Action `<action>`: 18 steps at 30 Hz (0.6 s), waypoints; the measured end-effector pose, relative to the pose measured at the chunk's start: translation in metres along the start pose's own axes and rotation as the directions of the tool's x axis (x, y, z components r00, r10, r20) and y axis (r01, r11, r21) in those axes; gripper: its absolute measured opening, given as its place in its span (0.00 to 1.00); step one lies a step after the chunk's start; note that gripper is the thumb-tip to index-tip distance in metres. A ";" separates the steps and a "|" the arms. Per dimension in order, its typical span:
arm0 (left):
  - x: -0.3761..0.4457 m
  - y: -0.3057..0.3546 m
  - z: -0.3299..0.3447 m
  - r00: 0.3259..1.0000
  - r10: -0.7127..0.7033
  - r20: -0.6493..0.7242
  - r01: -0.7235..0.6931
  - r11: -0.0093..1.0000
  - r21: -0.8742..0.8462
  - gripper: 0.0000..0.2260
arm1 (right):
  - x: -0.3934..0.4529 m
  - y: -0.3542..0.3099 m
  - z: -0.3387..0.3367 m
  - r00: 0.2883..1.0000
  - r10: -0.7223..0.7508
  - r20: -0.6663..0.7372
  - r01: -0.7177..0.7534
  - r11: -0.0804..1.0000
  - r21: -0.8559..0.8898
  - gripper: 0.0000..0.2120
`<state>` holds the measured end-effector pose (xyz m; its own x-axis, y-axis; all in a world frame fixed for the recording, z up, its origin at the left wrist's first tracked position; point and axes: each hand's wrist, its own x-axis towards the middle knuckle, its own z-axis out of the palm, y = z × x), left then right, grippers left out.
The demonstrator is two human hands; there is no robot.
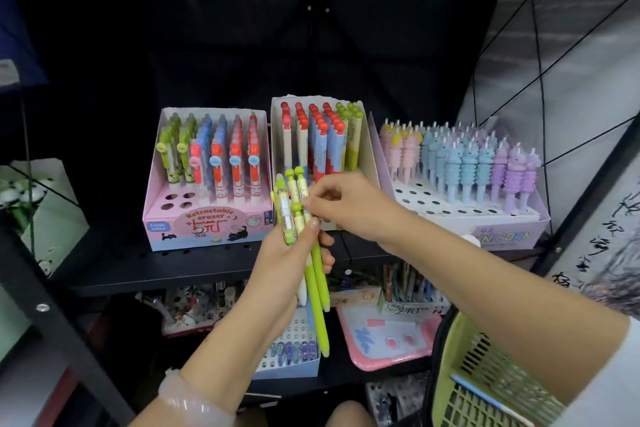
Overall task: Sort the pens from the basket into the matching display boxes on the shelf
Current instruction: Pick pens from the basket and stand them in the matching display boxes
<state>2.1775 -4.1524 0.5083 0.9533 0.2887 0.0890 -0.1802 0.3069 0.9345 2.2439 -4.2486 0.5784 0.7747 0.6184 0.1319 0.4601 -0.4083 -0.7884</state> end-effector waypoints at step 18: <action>0.006 -0.004 -0.021 0.996 -0.023 -0.086 0.026 0.999 0.038 0.07 | 0.064 0.031 -0.057 0.734 -0.201 -0.649 0.058 0.970 -0.236 0.07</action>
<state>2.1791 -4.1330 0.4977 0.9326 0.3589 0.0375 -0.1456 0.2793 0.9491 2.3323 -4.2603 0.5965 0.7573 0.1004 0.6453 0.5933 -0.5188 -0.6155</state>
